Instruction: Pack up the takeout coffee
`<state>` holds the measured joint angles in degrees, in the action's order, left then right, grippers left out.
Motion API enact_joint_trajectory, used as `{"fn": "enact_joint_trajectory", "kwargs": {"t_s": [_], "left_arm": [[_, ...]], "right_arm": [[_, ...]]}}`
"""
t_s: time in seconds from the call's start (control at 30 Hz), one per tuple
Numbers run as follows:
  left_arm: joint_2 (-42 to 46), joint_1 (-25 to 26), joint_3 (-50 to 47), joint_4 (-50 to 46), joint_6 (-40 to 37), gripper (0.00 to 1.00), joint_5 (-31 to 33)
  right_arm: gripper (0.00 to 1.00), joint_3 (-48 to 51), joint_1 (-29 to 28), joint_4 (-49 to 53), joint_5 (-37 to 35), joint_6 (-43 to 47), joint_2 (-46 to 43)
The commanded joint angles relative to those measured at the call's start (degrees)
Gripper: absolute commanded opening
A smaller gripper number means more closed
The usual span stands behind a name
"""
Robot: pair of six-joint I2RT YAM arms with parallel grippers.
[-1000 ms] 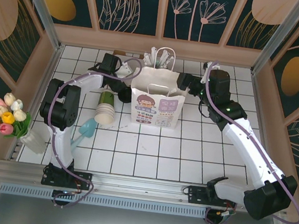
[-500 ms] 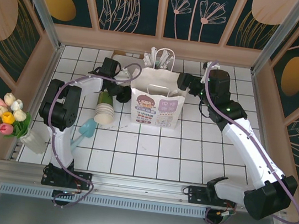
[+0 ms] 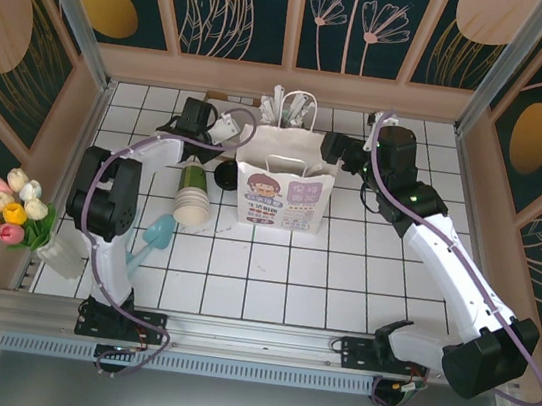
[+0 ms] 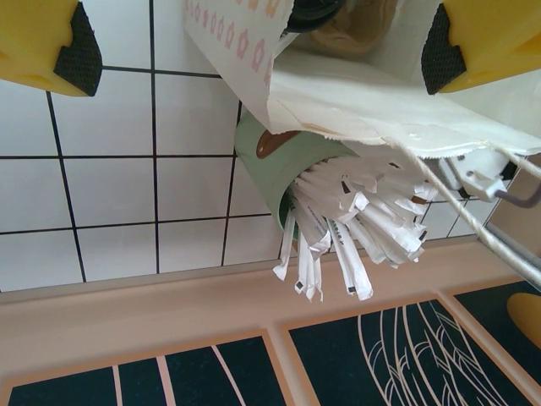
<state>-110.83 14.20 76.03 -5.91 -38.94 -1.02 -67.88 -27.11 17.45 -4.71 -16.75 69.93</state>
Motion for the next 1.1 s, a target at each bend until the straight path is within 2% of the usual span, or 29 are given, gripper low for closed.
{"fn": "enact_joint_trajectory", "kwargs": {"t_s": [0.0,0.07,0.17,0.3,0.4,0.53,0.7,0.8,0.93,1.07], "left_arm": [[6.44,-0.27,-1.17,5.90,6.10,0.00,-0.16],[9.73,-0.36,-2.22,7.63,11.54,0.00,1.15],[15.30,-0.38,-2.49,7.70,23.46,0.00,7.45],[21.39,-0.35,0.87,-1.72,35.08,0.00,10.94],[25.78,-0.34,4.21,-8.42,38.17,0.00,8.86],[31.17,-0.25,8.16,-15.11,39.86,0.00,2.93],[30.81,0.22,20.03,-27.95,45.50,0.00,0.30],[30.02,1.76,25.19,-31.60,48.01,0.00,1.34],[28.32,4.98,31.68,-34.20,50.84,0.00,3.72],[26.04,8.71,36.15,-35.22,53.23,0.00,3.64]], "right_arm": [[0.99,-1.60,-0.42,0.21,-0.07,2.17,-0.66],[0.99,-1.64,-0.48,-0.15,1.45,3.80,-1.06],[0.99,-1.93,-0.53,-1.75,5.47,8.08,-2.14],[0.95,-4.77,-1.52,-3.29,15.72,16.71,-2.03],[0.94,-8.16,-3.71,-2.95,22.76,26.47,-0.51],[0.95,-15.37,-7.51,0.49,23.69,37.61,3.25],[0.95,-24.62,-11.69,3.03,28.07,43.11,8.07],[0.95,-29.17,-14.27,3.16,31.56,44.33,11.51],[0.96,-32.19,-18.97,-0.07,28.60,43.99,16.27],[0.97,-31.10,-22.33,-8.95,22.29,43.21,19.46]]}}
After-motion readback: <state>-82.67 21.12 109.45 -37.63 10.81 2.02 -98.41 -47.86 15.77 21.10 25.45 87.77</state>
